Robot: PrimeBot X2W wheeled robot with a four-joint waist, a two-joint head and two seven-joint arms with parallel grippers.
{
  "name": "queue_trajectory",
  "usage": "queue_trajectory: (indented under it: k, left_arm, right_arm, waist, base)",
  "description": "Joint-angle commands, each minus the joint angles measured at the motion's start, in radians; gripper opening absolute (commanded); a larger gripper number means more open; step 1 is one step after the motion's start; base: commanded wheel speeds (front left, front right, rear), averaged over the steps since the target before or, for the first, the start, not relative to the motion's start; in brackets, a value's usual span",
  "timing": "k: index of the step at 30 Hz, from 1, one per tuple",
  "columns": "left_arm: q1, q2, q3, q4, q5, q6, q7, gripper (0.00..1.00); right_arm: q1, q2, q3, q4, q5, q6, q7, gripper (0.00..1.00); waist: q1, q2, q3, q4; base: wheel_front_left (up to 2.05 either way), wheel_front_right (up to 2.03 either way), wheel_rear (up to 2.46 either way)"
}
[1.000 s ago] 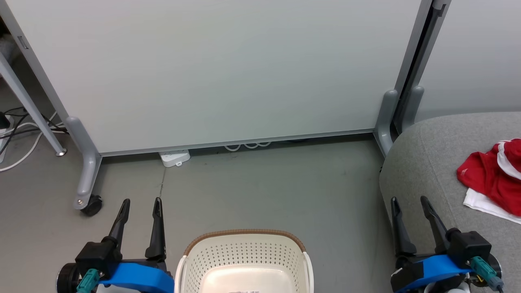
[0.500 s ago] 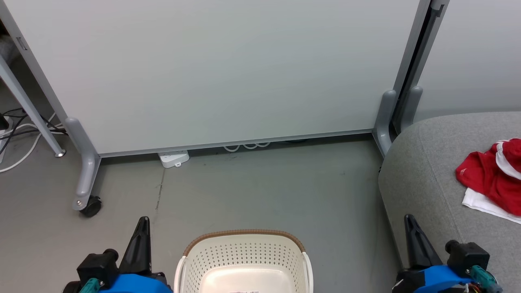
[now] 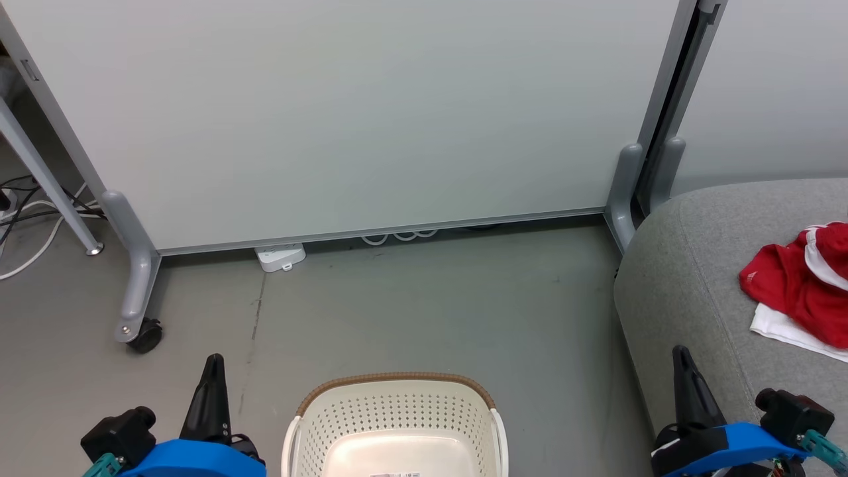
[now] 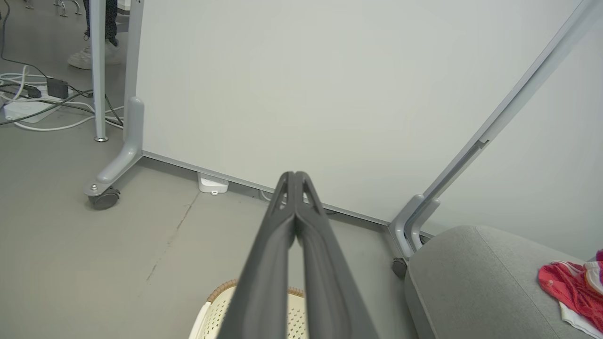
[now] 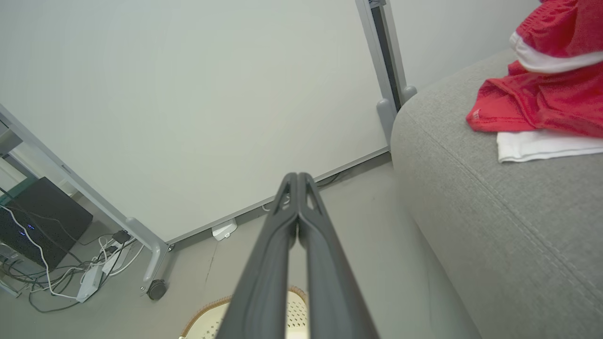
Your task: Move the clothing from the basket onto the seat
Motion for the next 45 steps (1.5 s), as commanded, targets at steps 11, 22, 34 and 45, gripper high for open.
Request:
queue_trajectory:
  k: [11, 22, 34, 45]
  left_arm:
    - [-0.017, 0.004, 0.03, -0.03, -0.195, -0.016, 0.048, 0.0]
    - [-0.018, 0.005, 0.052, -0.039, -0.362, -0.027, 0.091, 0.0]
    - [-0.02, 0.005, 0.072, -0.046, -0.509, -0.037, 0.13, 0.0]
    - [-0.021, 0.006, 0.089, -0.052, -0.63, -0.045, 0.162, 0.0]
  right_arm:
    - [-0.025, 0.001, -0.013, -0.037, 0.21, 0.0, 0.048, 0.0]
    - [-0.03, 0.001, -0.023, -0.052, 0.387, 0.0, 0.092, 0.0]
    - [-0.035, 0.002, -0.033, -0.065, 0.544, -0.001, 0.131, 0.0]
    - [-0.039, 0.003, -0.04, -0.075, 0.672, -0.001, 0.163, 0.0]
  waist:
    - [-0.0001, 0.0, 0.003, -0.004]
    - [-0.0001, 0.0, 0.007, -0.008]
    - [-0.0001, 0.0, 0.011, -0.013]
    - [-0.0001, 0.0, 0.014, -0.017]
  base:
    - [0.0, 0.0, 0.0]
    - [0.0, 0.0, 0.0]
    - [0.0, 0.0, 0.0]
    - [0.0, 0.0, 0.0]
